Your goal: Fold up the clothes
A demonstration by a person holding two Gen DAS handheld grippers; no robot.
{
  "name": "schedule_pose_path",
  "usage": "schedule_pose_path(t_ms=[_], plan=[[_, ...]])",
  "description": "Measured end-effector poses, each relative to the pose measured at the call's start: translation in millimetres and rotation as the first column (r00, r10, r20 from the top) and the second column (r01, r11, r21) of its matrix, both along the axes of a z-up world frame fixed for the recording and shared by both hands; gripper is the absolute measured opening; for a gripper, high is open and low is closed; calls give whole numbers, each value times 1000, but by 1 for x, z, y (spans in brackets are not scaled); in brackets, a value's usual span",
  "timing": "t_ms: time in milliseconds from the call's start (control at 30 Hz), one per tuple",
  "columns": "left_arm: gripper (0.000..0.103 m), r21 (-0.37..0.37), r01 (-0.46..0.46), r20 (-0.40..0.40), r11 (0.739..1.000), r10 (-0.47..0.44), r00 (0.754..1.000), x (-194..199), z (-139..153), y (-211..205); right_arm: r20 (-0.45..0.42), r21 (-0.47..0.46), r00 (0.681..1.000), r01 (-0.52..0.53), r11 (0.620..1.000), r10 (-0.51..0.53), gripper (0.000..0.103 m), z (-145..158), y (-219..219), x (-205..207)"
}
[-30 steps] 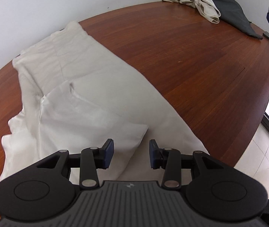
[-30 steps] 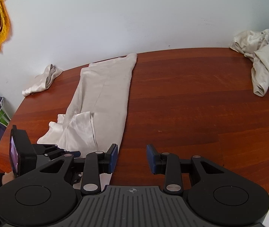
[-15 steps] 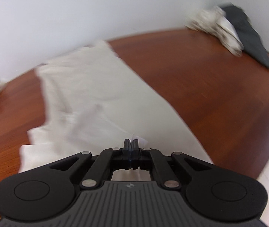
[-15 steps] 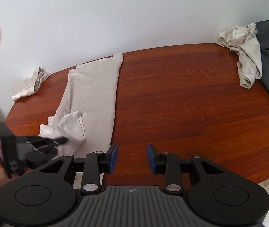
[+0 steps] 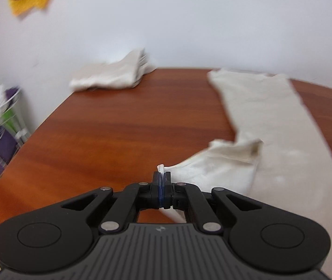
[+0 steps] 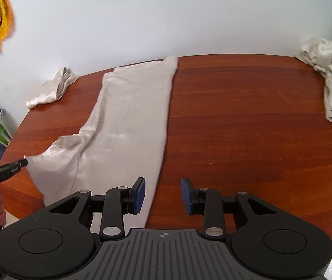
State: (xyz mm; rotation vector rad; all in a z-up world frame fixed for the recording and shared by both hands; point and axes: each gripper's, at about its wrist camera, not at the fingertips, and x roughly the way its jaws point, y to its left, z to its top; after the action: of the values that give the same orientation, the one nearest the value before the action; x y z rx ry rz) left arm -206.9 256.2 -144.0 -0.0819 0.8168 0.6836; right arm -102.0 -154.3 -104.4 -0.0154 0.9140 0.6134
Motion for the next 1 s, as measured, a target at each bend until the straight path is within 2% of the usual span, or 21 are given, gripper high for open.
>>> schedule_pose_path(t_ms=[100,200,267,500,767,1000], plan=[[3,-30,-80,-76,996,78,994,-7,-10,15,-2,-7,1000,-29,1000,29,37,-1,14,4],[6,-79,-108,-88,991,101,991,-12,-12,25,-1,-17,999,-54,998,54,37,-2,26,11],[21,-103,-103,-81,989,95,992,-13,-9,28,1,-26,998,-70,997,70,37,-2,34,17],[26,-170,-41,-55,985,32,998,-3,14,31,24,-52,993,-118,992,120,37,6,58,56],[33,-226,25,-25,974,-32,999,65,33,41,63,-80,972,-222,972,228,37,18,85,142],[38,-281,92,29,955,-87,996,142,33,52,92,-88,946,-302,949,309,37,8,108,226]])
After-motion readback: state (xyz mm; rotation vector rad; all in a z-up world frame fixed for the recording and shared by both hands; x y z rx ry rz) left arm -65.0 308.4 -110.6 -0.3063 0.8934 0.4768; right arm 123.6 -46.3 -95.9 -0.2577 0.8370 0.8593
